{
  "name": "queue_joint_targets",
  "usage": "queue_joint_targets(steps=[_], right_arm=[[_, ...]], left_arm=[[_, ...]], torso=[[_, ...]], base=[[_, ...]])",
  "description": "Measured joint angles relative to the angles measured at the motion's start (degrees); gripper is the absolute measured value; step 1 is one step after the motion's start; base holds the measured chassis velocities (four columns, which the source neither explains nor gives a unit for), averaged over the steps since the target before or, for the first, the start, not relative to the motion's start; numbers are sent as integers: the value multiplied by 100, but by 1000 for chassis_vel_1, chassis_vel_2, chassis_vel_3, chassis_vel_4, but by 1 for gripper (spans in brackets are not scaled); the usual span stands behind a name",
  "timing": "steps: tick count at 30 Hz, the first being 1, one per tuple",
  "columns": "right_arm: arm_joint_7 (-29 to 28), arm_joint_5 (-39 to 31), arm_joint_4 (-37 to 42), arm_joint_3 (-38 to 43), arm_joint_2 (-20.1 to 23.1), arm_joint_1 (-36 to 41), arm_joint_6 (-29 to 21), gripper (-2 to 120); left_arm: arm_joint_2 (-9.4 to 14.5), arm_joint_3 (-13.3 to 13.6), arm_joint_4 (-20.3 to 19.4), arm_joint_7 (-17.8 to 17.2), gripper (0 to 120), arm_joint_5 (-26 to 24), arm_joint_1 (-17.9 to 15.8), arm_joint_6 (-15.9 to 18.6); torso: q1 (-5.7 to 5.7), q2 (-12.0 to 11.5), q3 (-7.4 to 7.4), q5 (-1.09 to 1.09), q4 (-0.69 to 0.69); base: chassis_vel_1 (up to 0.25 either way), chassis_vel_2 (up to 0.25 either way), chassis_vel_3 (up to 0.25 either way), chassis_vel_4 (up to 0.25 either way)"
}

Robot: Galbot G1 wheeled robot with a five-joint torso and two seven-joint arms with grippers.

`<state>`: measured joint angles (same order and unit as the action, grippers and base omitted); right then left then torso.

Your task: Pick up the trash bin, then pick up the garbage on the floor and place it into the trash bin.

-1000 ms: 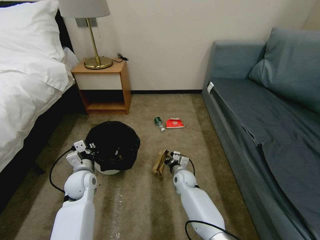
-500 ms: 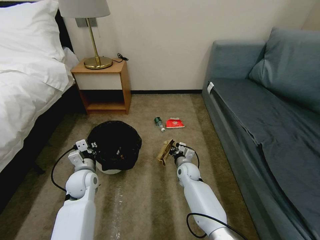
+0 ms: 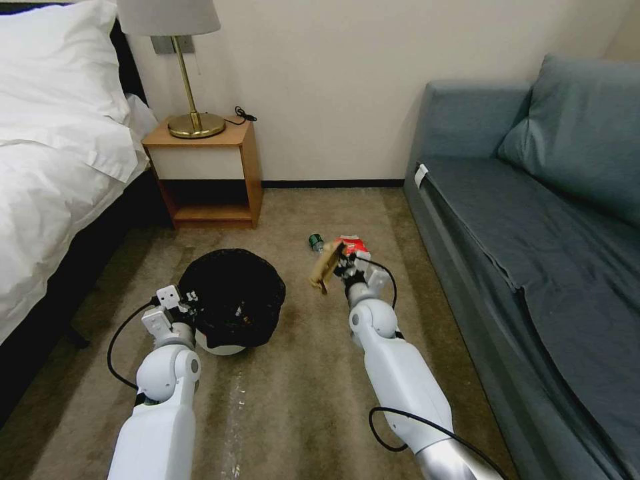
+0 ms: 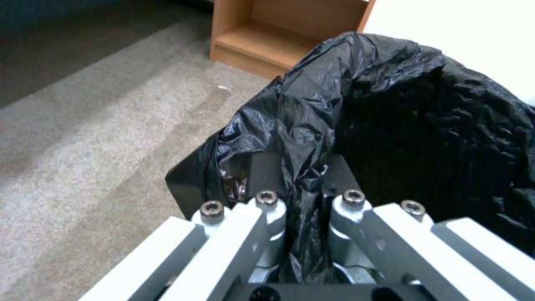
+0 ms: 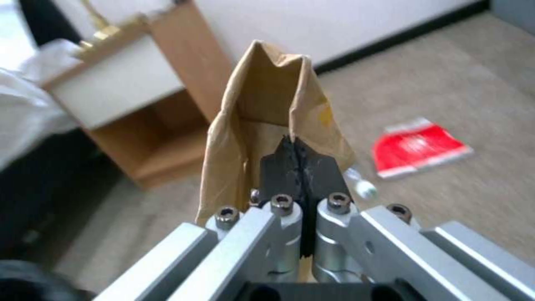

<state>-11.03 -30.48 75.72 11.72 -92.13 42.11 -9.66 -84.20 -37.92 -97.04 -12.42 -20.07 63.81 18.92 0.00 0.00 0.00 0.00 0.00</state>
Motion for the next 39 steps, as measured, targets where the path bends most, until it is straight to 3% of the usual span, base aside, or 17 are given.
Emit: queue_joint_targets(steps=[13, 22, 32, 39], right_arm=[[-400, -127, 979, -1236, 0, -78, -55, 0], [-367, 112, 582, -1825, 0, -7, 36, 0], [-214, 331, 345, -1927, 0, 222, 153, 1], [-192, 416, 495, -1979, 0, 374, 79, 33]], left_arm=[[-35, 115, 108, 17, 5, 47, -41, -39], [-93, 181, 9, 1, 5, 42, -29, -27], [-98, 188, -52, -15, 5, 39, -53, 0], [-155, 249, -31, -36, 5, 78, -94, 17]], torso=[[0, 0, 0, 0, 1], [0, 0, 0, 0, 0], [0, 0, 0, 0, 0], [0, 0, 0, 0, -1]], base=[[0, 0, 0, 0], [0, 0, 0, 0], [0, 0, 0, 0], [0, 0, 0, 0]])
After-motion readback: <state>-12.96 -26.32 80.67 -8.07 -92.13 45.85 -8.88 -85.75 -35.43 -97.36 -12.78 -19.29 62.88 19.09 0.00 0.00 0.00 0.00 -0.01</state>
